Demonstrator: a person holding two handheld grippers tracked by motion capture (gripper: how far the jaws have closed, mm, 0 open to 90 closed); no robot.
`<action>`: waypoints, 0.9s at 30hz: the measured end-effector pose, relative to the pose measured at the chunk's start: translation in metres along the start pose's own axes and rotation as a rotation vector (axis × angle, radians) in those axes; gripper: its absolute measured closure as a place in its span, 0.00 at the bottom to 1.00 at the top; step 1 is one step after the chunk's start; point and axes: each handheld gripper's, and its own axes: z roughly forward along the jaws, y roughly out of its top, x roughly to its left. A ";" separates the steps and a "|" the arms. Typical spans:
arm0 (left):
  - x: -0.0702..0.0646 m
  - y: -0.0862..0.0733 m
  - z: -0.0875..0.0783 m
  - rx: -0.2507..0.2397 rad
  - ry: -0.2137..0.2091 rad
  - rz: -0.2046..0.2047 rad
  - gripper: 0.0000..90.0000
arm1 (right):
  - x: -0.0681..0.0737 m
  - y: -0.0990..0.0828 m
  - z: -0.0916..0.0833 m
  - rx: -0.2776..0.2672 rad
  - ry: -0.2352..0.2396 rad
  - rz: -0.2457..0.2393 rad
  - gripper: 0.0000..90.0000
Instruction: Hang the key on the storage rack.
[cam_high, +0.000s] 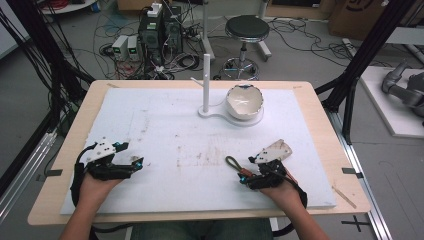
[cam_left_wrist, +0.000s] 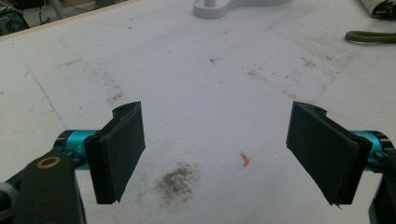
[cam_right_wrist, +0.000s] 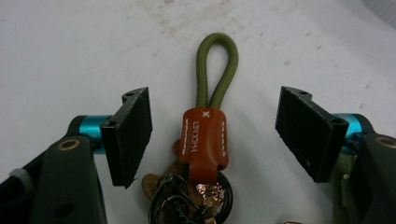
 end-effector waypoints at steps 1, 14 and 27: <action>0.000 0.000 0.001 -0.003 -0.003 0.001 0.22 | 0.000 0.000 0.002 0.024 0.006 -0.005 0.37; -0.002 0.001 0.002 0.003 -0.007 0.009 0.22 | 0.000 -0.002 0.003 0.065 0.033 0.004 0.75; -0.004 0.001 0.001 0.011 -0.004 0.021 0.22 | -0.002 0.006 -0.011 -0.031 0.003 0.012 0.80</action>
